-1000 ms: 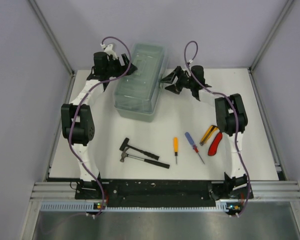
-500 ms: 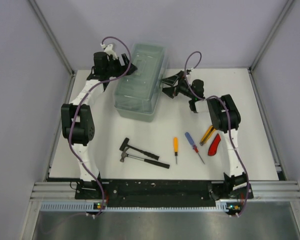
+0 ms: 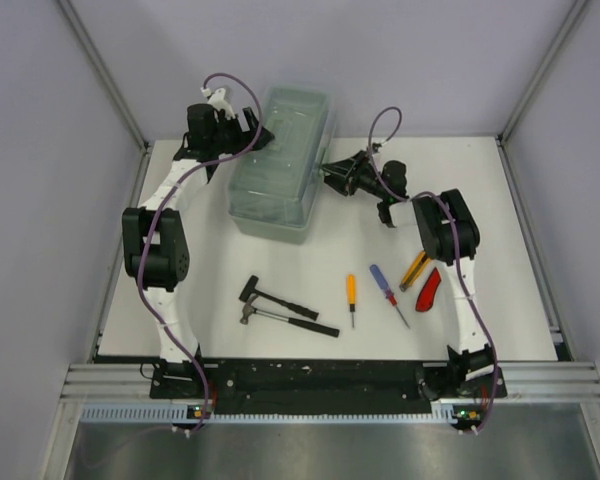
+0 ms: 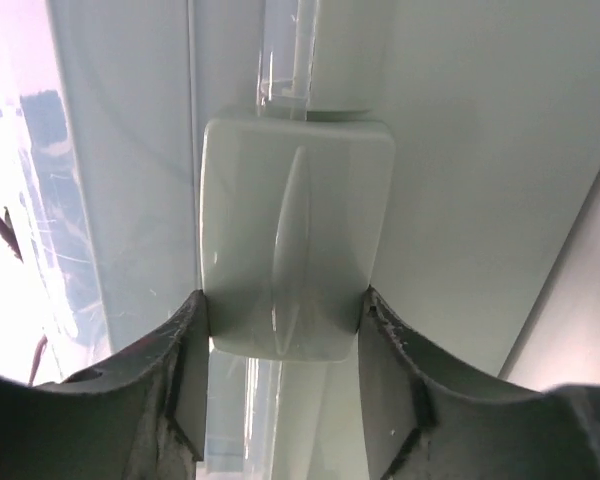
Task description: Pack the tool kit
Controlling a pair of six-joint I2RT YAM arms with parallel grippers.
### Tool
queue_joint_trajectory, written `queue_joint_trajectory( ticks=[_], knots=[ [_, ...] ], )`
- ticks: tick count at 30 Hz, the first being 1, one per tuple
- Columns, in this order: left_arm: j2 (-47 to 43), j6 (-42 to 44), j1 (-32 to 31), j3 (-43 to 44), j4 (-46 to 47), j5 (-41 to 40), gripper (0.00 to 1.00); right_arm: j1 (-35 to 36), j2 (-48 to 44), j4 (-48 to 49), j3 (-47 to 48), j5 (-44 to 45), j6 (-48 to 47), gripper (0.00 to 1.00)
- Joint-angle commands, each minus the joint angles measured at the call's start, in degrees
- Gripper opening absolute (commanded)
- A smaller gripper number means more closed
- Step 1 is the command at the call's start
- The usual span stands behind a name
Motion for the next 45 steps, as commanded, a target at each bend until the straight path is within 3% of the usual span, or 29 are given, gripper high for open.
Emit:
queue_joint_trajectory(
  ticks=[1, 3, 7, 13, 30, 34, 45],
  knots=[
    [9.8, -4.5, -16.7, -7.5, -18.4, 23.3, 0.93, 18.7, -3.0, 2.6, 8.5, -8.8, -0.6, 0.3],
    [9.7, -4.5, -16.8, -8.0, -18.4, 23.2, 0.92, 18.8, -4.0, -1.7, 8.9, -8.5, -3.4, 0.18],
    [9.6, -4.8, -17.1, -9.0, -17.8, 23.4, 0.92, 18.7, -5.5, -9.5, 10.0, -7.5, -8.2, 0.11],
    [9.7, -5.0, -17.5, -9.6, -17.4, 23.4, 0.92, 18.7, -10.0, -22.6, 9.7, -3.8, -16.8, 0.09],
    [9.6, -4.5, -17.3, -9.1, -18.1, 21.6, 0.92, 18.7, -14.1, -42.5, 10.9, 4.9, -28.7, 0.07],
    [9.2, -4.7, -16.6, -9.0, -18.4, 20.6, 0.92, 18.3, -16.4, -39.1, 6.1, 6.1, -28.5, 0.09],
    [8.1, -8.0, -13.5, -9.4, -16.9, 18.2, 0.91, 14.8, -15.7, -2.2, -11.0, 10.7, -5.6, 0.13]
  ],
)
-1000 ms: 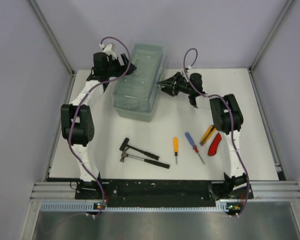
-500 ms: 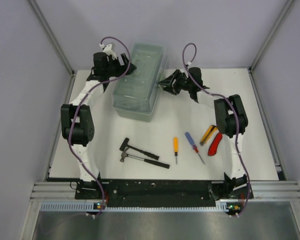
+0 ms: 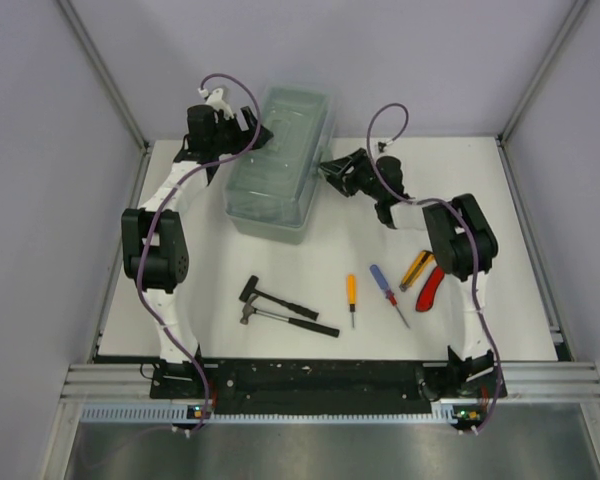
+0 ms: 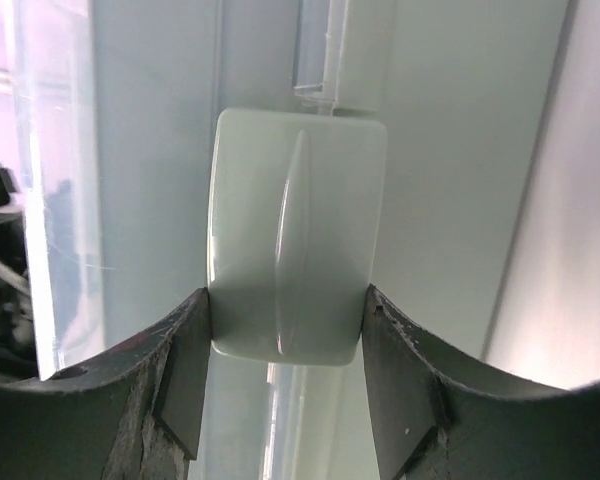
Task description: Pack the tool kit
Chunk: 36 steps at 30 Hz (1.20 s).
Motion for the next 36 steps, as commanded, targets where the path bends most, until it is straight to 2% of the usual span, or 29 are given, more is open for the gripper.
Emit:
queue_joint_trajectory(
  ticks=[1, 6, 9, 10, 12, 14, 15, 16, 20, 26, 30, 36],
  knots=[
    [9.0, -6.9, -13.3, -7.6, -19.0, 20.6, 0.91, 11.2, -0.4, 22.9, -4.1, -5.7, 12.3, 0.13],
    [8.6, -7.8, -12.3, -7.5, -18.7, 19.4, 0.91, 10.5, 1.5, 32.2, -9.1, -0.7, 19.4, 0.21],
    [8.5, -8.6, -11.8, -7.5, -18.5, 18.7, 0.91, 10.1, 1.4, 33.8, -12.1, 1.8, 20.8, 0.37],
    [8.5, -8.7, -11.6, -7.5, -18.5, 18.4, 0.91, 10.0, 1.3, 34.2, -13.3, 2.8, 21.6, 0.44],
    [8.4, -9.2, -11.3, -7.3, -18.4, 18.0, 0.91, 9.8, 1.3, 36.4, -15.8, 5.2, 23.0, 0.7],
    [8.5, -9.4, -11.2, -7.0, -18.4, 17.5, 0.91, 9.7, 1.0, 38.1, -18.8, 7.8, 24.3, 0.89],
    [8.5, -9.3, -11.1, -6.9, -18.5, 17.2, 0.91, 9.7, 0.5, 38.3, -20.3, 9.3, 24.8, 0.96],
    [8.4, -9.5, -11.0, -6.8, -18.5, 17.2, 0.91, 9.6, 0.2, 38.7, -21.9, 10.5, 25.2, 0.99],
    [8.5, -9.5, -10.6, -6.3, -18.8, 16.8, 0.91, 8.8, -2.8, 38.4, -27.0, 13.9, 24.7, 0.99],
    [6.6, -5.5, -9.5, -3.4, -23.0, 12.8, 0.9, 6.4, -11.5, 28.0, -30.5, 14.1, 15.9, 0.99],
    [3.1, -2.4, -8.2, -0.7, -26.1, 8.8, 0.91, 3.6, -18.8, 16.3, -31.5, 12.7, 9.0, 0.99],
    [-2.4, 2.8, -8.0, 5.3, -29.3, 4.4, 0.93, 2.3, -28.5, -13.3, -26.0, 13.9, -5.8, 0.99]
  ],
)
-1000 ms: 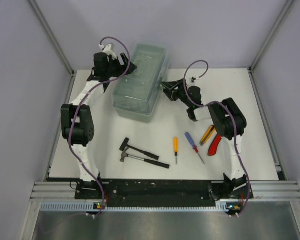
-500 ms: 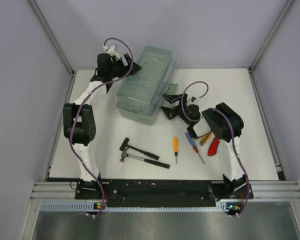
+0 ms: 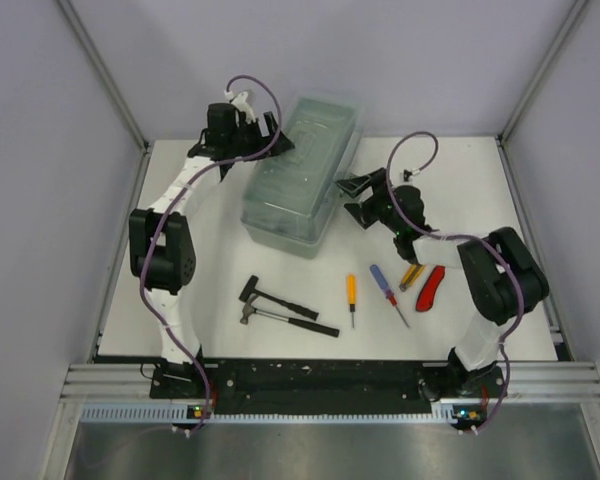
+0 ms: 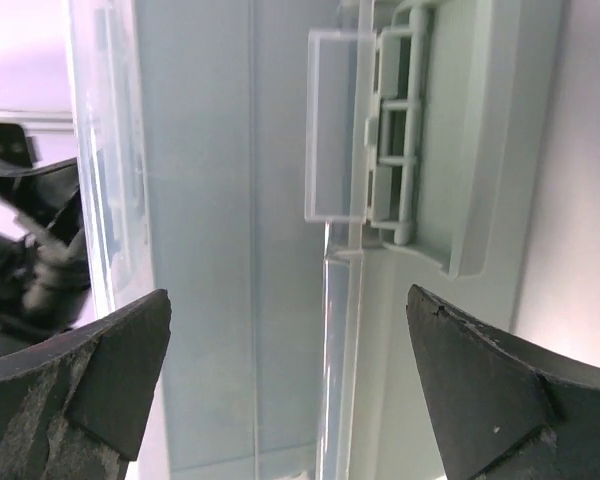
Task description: Pack the tool kit
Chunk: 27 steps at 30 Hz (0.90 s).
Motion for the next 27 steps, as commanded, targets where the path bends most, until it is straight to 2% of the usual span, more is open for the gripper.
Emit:
queue_joint_trajectory(
  ticks=[1, 6, 10, 14, 20, 23, 27],
  knots=[
    [-2.4, 4.7, -3.6, 1.7, -19.4, 1.8, 0.93, -0.5, -6.8, -25.7, 6.3, 1.1, -14.9, 0.99],
    [-4.2, 7.3, -3.6, 4.6, -21.5, -0.3, 0.96, -0.5, -10.6, -45.4, 13.0, 8.5, -23.7, 0.98],
    [-6.0, 8.1, -3.6, 5.2, -21.6, 1.1, 0.98, -0.5, -14.9, -51.0, 16.3, 14.2, -29.3, 0.98],
    [-8.4, 5.9, -2.8, 4.8, -20.0, 2.4, 0.98, 0.7, -14.7, -55.6, 24.7, 14.5, -34.9, 0.98],
    [-15.6, -3.7, 1.1, -7.4, -8.5, 8.2, 0.98, 4.8, -11.0, -59.1, 37.8, 15.2, -40.7, 0.97],
    [-17.4, -4.6, 1.4, -11.1, -7.7, 8.9, 0.98, 5.7, -6.8, -60.3, 44.5, 10.5, -41.8, 0.89],
    [-17.4, -7.8, 1.2, -16.2, -4.3, 14.4, 0.9, 6.1, 2.0, -67.4, 57.3, 2.2, -41.0, 0.67]
  ],
)
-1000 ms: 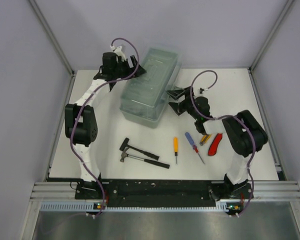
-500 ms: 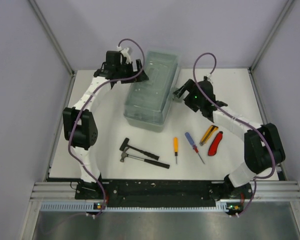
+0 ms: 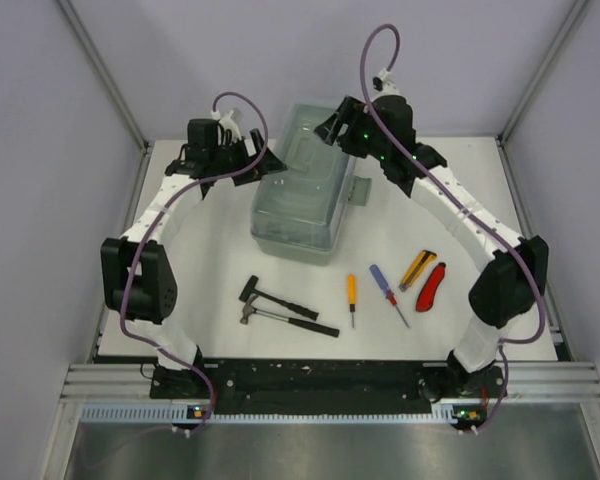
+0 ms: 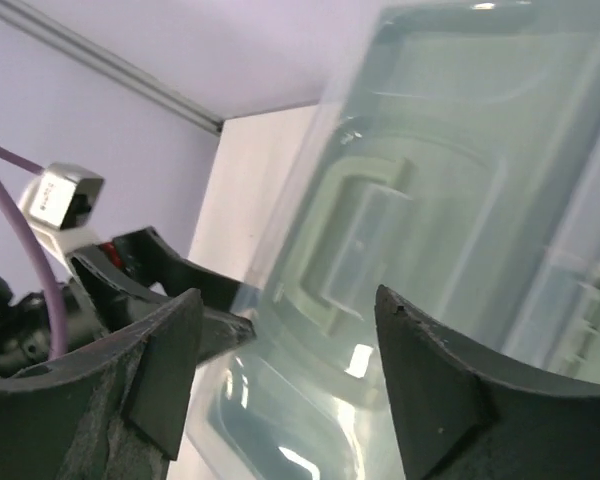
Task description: Pack the tool kit
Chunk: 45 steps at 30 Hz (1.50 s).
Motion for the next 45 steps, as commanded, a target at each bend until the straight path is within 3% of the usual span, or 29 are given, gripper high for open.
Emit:
queue_joint_trajectory(
  ticks=[1, 7, 18, 22, 29, 45],
  knots=[
    [-1.8, -5.2, -0.6, -5.4, 7.9, 8.5, 0.88, 1.1, 9.2, -9.0, 12.1, -7.9, -1.6, 0.63],
    [-1.0, -5.2, -2.7, -7.5, 10.5, 12.4, 0.8, 2.8, 15.0, -15.4, 20.0, -6.4, -1.3, 0.52],
    [0.9, -4.4, -6.1, -6.7, 11.1, 15.1, 0.77, 4.8, 20.9, -22.3, 27.4, 0.2, -3.1, 0.5],
    [0.9, -5.4, -6.7, -7.0, 11.8, 15.0, 0.77, 6.1, 23.3, -25.6, 30.3, 6.7, -4.1, 0.5],
    [1.0, -7.5, -6.7, -8.1, 13.1, 13.5, 0.76, 7.7, 24.1, -27.3, 30.5, 16.7, -6.7, 0.5],
    [2.7, -6.6, -6.5, -6.3, 6.5, 6.2, 0.76, 7.8, 23.4, -27.3, 30.9, 25.9, -14.4, 0.5]
  ],
)
